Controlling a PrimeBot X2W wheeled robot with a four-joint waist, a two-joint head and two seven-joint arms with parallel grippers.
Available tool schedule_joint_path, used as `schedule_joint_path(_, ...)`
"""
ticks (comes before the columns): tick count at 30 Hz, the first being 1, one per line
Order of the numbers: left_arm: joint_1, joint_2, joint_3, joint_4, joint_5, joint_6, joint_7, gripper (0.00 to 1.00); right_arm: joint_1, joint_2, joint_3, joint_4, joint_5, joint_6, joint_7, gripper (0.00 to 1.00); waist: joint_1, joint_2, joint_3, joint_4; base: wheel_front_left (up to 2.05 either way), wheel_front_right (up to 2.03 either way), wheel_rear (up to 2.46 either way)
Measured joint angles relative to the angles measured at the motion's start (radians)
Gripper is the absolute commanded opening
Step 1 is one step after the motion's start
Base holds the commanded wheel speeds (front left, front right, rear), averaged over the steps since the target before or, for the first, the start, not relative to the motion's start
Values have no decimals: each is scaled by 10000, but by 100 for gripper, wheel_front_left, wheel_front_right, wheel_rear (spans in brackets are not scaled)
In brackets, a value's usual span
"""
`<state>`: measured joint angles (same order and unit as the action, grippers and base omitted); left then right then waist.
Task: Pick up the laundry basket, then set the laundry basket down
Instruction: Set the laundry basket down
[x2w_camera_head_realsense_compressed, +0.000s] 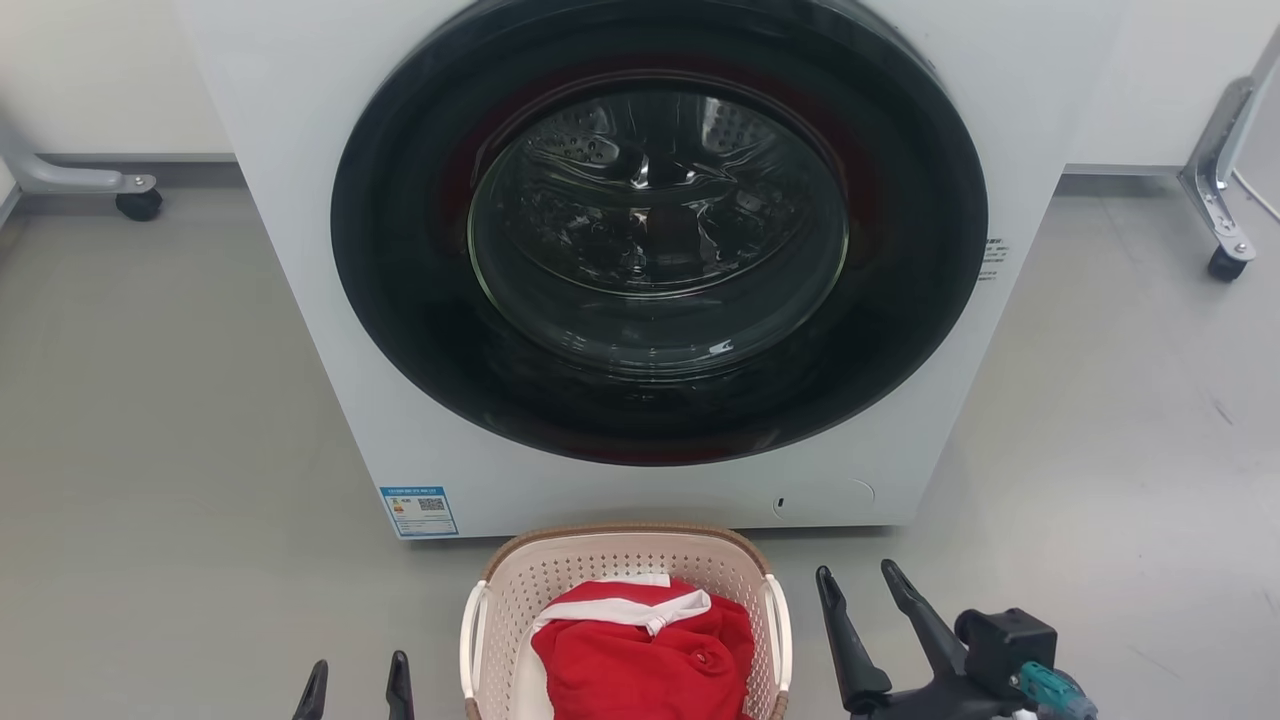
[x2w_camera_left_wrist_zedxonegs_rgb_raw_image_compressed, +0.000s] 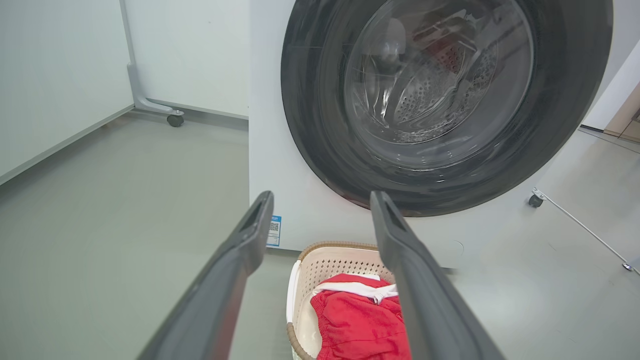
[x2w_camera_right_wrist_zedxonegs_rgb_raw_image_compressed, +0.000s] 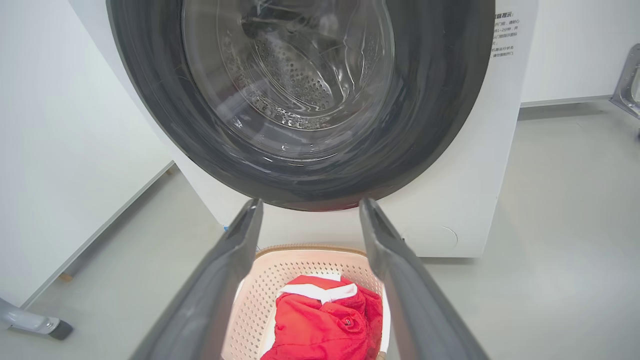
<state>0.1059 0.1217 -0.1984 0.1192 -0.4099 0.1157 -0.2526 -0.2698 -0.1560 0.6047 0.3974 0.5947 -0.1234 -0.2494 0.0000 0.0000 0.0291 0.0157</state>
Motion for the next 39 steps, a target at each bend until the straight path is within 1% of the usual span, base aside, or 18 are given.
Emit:
schedule_joint_path(3,146,-54,54,-219,71,2,0,100,376,0,-313,-487,-355,-12,0,100,0,0,8,-10,0,0,0)
schedule_joint_path(14,317,-276,205,-656,345,31,0,100,1125,121,-1095,-1281,-1051,-13,-2,100,0,0,106,-45,0,0,0)
schedule_joint_path(22,464,-299,240,-734,418,31,0,100,1405,265,-1540,-1576,-1584,-15,-2,100,1,0,187,-91,0,0,0)
schedule_joint_path(39,459,-376,359,-930,523,31,0,100,1622,508,-2067,-1898,-2196,-42,-2,100,1,0,163,-99,0,0,0)
